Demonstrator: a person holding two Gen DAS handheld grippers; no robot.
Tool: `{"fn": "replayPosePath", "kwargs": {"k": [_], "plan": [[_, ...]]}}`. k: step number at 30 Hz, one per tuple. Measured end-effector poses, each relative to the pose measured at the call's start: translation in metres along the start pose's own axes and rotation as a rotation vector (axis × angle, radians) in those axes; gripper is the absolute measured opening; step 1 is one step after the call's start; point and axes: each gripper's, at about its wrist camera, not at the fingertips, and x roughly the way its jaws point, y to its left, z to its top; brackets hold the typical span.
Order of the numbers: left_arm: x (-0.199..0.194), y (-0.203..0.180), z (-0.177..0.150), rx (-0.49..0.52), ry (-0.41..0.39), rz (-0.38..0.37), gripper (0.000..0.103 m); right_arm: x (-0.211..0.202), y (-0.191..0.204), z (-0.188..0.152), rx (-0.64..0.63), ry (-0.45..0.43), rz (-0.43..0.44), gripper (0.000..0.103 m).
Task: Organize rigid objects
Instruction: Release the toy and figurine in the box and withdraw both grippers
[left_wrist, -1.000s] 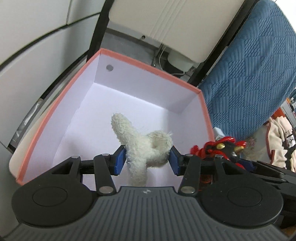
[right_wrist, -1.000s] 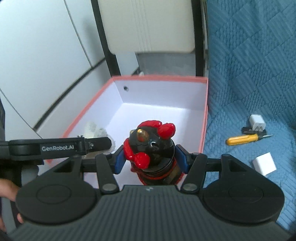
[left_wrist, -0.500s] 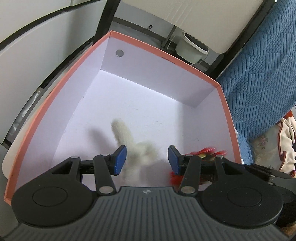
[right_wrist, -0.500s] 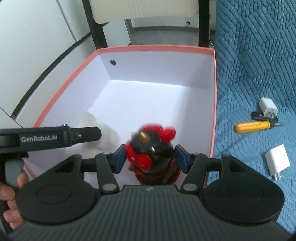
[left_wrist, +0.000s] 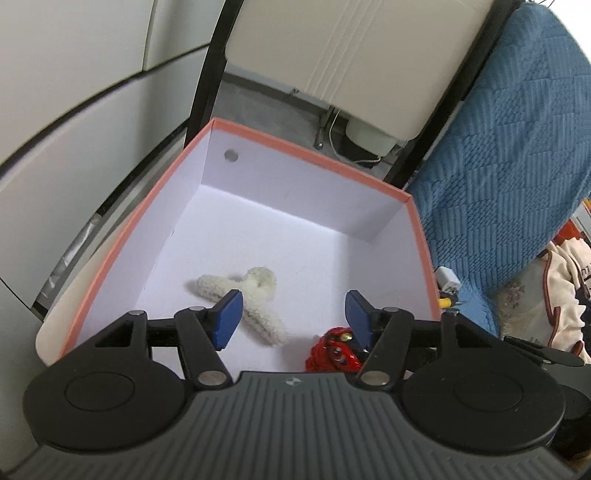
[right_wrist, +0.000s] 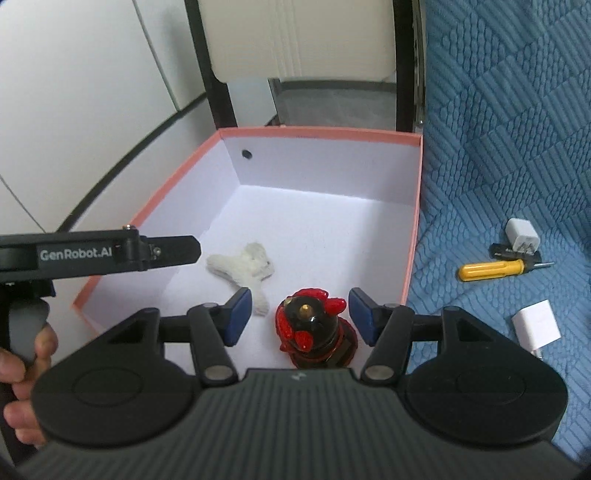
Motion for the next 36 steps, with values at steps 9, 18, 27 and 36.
{"fn": "replayPosePath", "kwargs": {"k": [9,18,27,36], "plan": [[-0.048,-0.032,-0.016,0.033,-0.068,0.002,0.067,-0.051,-0.006,-0.014,-0.028,-0.074,0.002,0.061],[-0.071,-0.068,-0.042,0.076,-0.106,-0.018,0.067,-0.083,-0.021,-0.032,-0.015,-0.106,-0.018,0.061],[-0.078,-0.108,-0.064,0.117,-0.128,-0.072,0.067,-0.121,-0.052,-0.052,0.023,-0.156,-0.081,0.061],[-0.081,-0.14,-0.091,0.126,-0.149,-0.131,0.067,-0.154,-0.082,-0.08,0.051,-0.198,-0.14,0.061]]}}
